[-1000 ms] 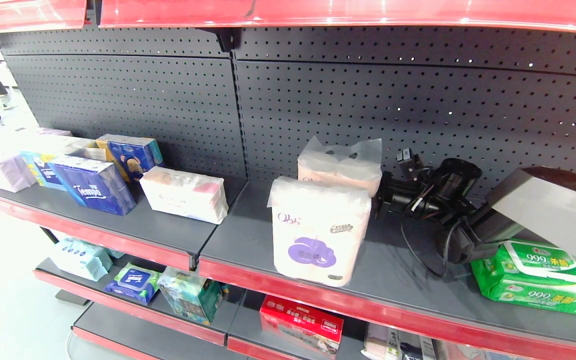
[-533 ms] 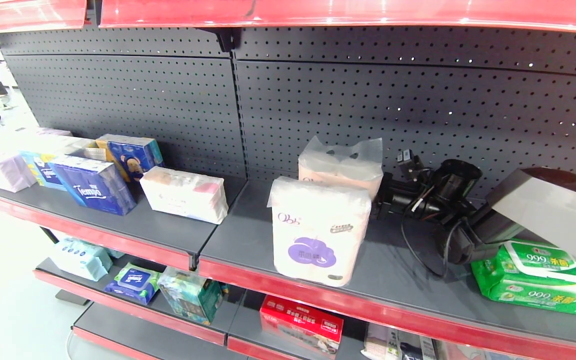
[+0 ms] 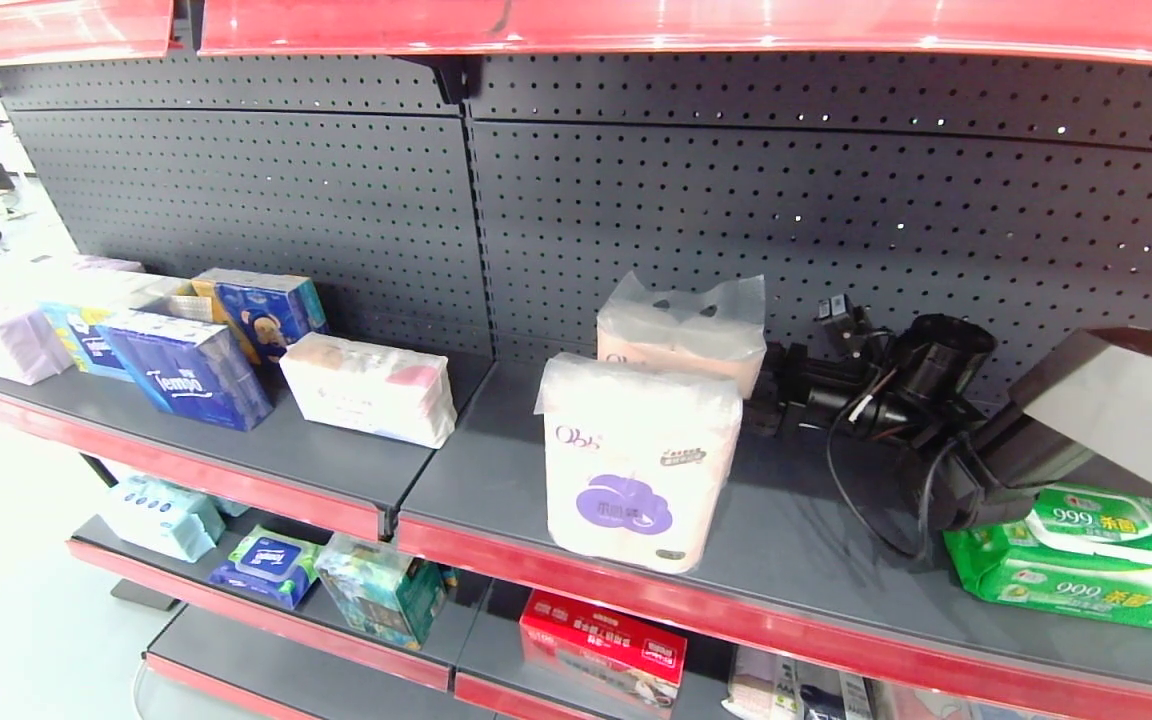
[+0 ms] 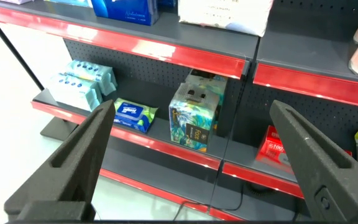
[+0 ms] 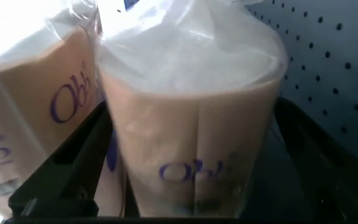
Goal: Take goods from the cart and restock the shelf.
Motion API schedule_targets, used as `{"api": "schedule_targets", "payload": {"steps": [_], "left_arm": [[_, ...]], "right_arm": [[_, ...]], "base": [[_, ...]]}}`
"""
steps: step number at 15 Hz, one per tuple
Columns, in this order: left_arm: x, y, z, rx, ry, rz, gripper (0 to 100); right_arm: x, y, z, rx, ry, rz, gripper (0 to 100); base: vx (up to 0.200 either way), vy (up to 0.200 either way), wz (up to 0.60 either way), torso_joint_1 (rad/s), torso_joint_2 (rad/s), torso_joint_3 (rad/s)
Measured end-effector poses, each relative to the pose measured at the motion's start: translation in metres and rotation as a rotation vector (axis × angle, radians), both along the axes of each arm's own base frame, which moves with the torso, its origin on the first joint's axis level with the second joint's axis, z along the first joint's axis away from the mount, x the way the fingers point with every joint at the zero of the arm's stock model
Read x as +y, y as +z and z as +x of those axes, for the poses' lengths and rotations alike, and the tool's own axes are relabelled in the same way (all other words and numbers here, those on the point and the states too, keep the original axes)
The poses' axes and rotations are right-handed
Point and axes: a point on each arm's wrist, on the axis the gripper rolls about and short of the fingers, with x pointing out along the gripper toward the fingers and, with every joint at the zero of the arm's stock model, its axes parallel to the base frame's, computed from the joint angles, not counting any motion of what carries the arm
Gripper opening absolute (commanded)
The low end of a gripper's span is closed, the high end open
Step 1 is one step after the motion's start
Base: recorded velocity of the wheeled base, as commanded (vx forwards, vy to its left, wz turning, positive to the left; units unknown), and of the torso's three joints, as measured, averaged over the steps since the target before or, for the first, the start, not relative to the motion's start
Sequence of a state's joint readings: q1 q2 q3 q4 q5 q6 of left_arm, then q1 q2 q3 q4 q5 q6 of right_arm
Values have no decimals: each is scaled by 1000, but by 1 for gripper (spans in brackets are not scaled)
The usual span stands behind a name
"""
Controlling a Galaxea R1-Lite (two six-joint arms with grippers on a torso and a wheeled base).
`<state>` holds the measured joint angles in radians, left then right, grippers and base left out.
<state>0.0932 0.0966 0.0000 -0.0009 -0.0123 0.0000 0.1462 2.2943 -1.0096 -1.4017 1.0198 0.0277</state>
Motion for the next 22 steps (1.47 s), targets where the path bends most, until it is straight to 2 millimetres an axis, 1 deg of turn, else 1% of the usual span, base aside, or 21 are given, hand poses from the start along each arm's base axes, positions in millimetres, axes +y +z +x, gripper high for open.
{"api": "schedule_targets", "payload": {"steps": [5, 9, 12, 17, 20, 22], "left_arm": [[0, 0, 0, 0, 0, 0, 100], [0, 0, 0, 0, 0, 0, 100], [0, 0, 0, 0, 0, 0, 100], [0, 0, 0, 0, 0, 0, 100], [0, 0, 0, 0, 0, 0, 100], [0, 0, 0, 0, 0, 0, 100]], "right_arm": [[-21, 5, -10, 16, -50, -6, 100], [-34, 8, -25, 22, -72, -22, 100], [-43, 14, -35, 31, -94, -22, 100], [-57, 23, -57, 91, -146, -25, 100], [-62, 31, -71, 165, -241, -30, 100], [-64, 38, -83, 177, -292, -31, 100]], "base": [[0, 0, 0, 0, 0, 0], [0, 0, 0, 0, 0, 0], [0, 0, 0, 0, 0, 0], [0, 0, 0, 0, 0, 0], [0, 0, 0, 0, 0, 0], [0, 0, 0, 0, 0, 0]]}}
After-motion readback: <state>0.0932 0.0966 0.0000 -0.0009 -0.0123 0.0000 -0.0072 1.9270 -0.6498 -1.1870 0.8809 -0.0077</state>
